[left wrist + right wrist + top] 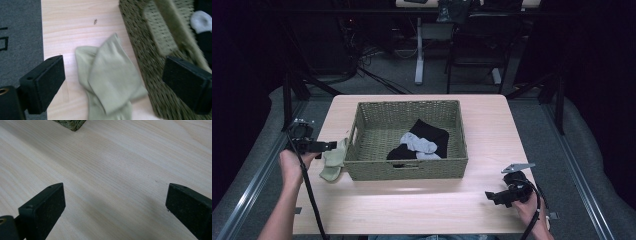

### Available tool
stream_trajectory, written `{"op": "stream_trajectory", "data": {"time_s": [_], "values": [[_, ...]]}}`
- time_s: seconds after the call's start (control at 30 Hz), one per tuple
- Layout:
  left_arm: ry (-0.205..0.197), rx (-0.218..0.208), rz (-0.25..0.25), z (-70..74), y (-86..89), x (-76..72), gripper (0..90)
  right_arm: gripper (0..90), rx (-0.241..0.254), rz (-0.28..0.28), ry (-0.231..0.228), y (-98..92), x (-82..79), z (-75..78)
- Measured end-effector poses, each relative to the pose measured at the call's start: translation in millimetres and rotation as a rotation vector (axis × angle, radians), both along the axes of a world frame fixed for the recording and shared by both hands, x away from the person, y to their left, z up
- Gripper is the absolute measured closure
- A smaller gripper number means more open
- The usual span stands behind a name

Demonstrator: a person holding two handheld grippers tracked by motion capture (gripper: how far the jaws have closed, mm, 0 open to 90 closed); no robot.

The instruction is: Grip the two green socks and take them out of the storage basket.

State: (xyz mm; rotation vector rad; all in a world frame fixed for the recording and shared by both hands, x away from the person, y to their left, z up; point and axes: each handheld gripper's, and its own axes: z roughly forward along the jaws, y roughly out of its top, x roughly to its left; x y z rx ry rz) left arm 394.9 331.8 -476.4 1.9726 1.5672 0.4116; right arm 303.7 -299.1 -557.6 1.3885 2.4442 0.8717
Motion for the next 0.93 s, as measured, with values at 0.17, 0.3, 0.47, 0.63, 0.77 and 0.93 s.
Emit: {"op": "stream_trajectory", "data": {"time_s": [0.17,0.3,0.47,0.63,0.77,0.93], "values": [[-0.039,0.016,-0.014,-3.2,-7.8,-30.3,0.2,1.9,0.002,0.004,0.002,0.0,0.1,-0.1],[-0.053,0.043,-0.019,-12.1,-15.0,-51.4,0.2,1.9,-0.007,0.006,0.002,0.2,0.2,0.1],[-0.047,0.071,-0.008,-30.9,-20.7,-68.7,0.0,1.9,-0.005,0.007,-0.003,1.1,0.1,0.4],[-0.046,0.084,0.004,-41.8,-20.8,-80.5,0.0,1.9,-0.004,0.007,-0.011,1.6,1.1,1.0],[-0.048,0.075,0.015,-44.2,-15.7,-83.6,0.0,1.9,-0.001,0.016,-0.016,2.9,2.4,1.8],[-0.056,0.072,0.025,-46.8,-13.4,-85.0,0.0,1.9,0.002,0.026,-0.013,4.6,4.7,1.5]]}}
